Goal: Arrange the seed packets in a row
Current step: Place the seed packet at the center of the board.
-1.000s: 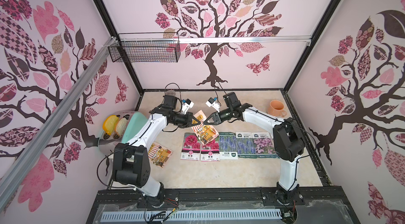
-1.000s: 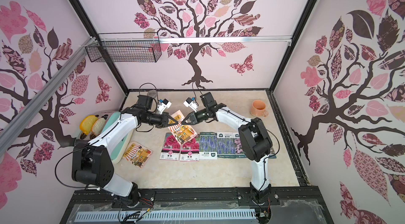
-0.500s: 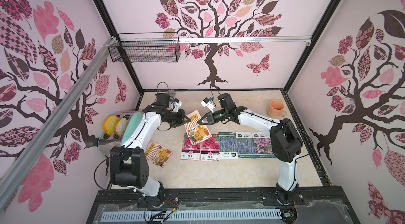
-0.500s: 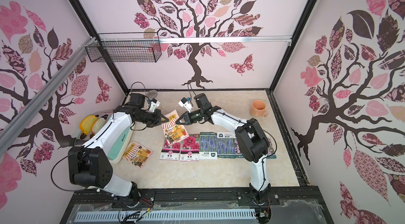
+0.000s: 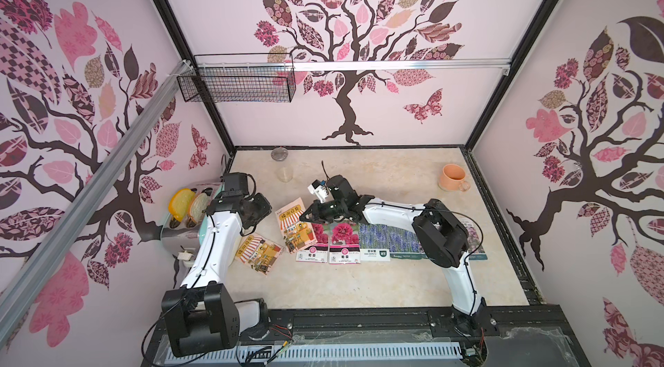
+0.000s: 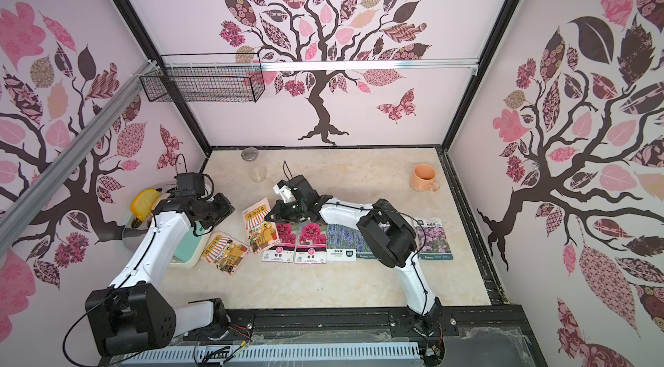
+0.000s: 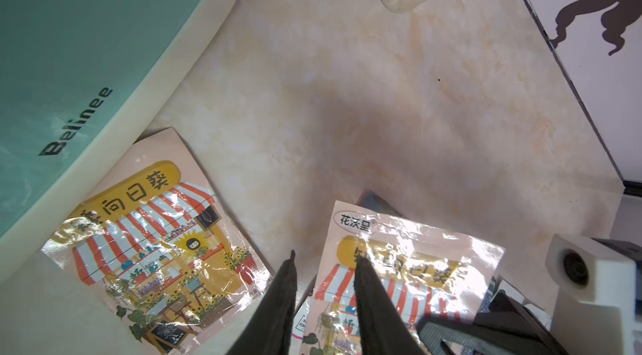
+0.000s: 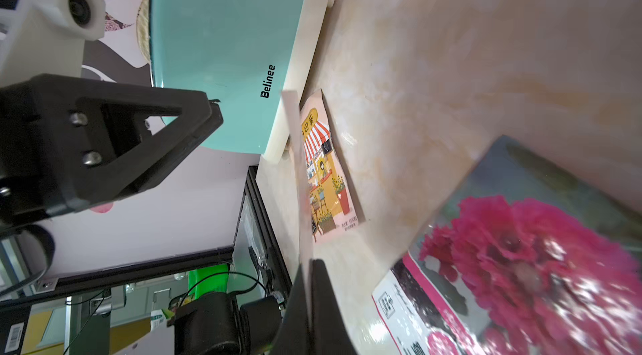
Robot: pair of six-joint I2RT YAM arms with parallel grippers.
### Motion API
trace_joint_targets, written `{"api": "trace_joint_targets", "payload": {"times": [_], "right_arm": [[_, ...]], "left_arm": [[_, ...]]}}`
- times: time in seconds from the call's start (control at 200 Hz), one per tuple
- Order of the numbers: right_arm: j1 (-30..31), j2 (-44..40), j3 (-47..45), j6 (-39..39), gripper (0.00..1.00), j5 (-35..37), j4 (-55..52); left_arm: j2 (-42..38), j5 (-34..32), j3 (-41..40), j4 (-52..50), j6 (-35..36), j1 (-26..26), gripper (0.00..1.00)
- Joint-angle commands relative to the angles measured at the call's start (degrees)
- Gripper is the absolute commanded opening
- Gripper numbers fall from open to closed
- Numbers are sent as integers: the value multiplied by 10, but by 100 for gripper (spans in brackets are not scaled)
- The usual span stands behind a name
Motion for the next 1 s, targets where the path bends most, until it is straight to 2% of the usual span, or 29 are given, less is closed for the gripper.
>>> {"api": "trace_joint_targets", "payload": {"times": [0.0, 0.285, 0.535, 0.885, 0.995], "right_arm": [[1, 15, 15, 58, 0, 73, 58], [18, 86, 71, 87, 0, 146, 54], [31, 115, 90, 85, 0, 159, 49], [46, 130, 105, 69, 0, 171, 25], [56, 135, 114, 64, 6, 172, 10]], "left_arm": [[-8, -27, 4, 15, -5, 2, 32], [41, -19, -14, 34, -2, 2, 26], [83, -21, -68, 97, -13, 2, 23], [163, -15, -84, 150, -8, 2, 18], [176, -12, -82, 158, -6, 2, 18]]}}
